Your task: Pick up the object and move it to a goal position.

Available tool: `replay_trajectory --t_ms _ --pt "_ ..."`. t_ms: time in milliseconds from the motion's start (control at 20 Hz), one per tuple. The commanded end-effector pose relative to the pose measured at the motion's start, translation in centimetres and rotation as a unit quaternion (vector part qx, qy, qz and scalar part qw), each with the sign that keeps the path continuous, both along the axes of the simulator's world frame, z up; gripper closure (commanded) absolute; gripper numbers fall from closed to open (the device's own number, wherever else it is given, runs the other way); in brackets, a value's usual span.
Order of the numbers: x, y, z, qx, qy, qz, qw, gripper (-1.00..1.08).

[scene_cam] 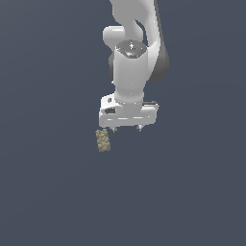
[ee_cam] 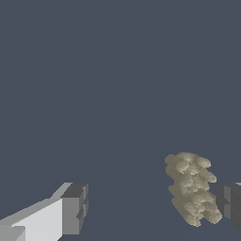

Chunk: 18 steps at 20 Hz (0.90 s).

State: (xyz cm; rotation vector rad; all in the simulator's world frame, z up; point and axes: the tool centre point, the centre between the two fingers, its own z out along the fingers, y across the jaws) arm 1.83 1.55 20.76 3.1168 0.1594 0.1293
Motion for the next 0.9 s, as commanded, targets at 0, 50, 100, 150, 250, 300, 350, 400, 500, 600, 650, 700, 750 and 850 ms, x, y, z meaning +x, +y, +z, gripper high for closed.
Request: replay_trajectory --t_ms 0,50,100,150,250,300,350,400,500,600,650,700,750,850 --pt "0.0 0.0 0.0 0.0 0.0 0.0 1.0 -0.92" --pt "0.0 0.0 0.1 0.0 -0.001 0.0 1.0 -0.92" --pt "0.1 -0.2 0.3 0.0 -0.003 -0.001 1.0 -0.92" --pt "0.3 -0.4 0.6 0.0 -0.006 -0.002 1.0 -0.92" --pt "0.8 -1.0 1.6 -0.001 -0.017 -0.005 0.9999 -0.92" --pt "1.0 -1.4 2.2 -0.001 -0.023 -0.007 0.9997 -0.92" --pt "1.2 -1.7 2.7 -0.001 -0.027 -0.008 0.9996 -0.92" --pt "1.4 -1.9 3.0 -0.002 -0.031 -0.009 0.9995 -0.92" --pt "1.5 -2.1 3.3 -0.002 -0.033 -0.009 0.9994 -0.92" --pt "1.4 -2.0 3.1 -0.002 -0.032 -0.009 0.9995 -0.92" --pt "1.4 -1.9 3.2 -0.002 -0.032 -0.009 0.9994 -0.92" --pt "1.5 -1.9 3.2 -0.002 -0.032 -0.009 0.9994 -0.92" --pt "1.5 -1.9 3.2 -0.002 -0.032 -0.01 0.9994 -0.92" --pt "1.4 -2.1 3.0 -0.002 -0.031 -0.008 0.9995 -0.92"
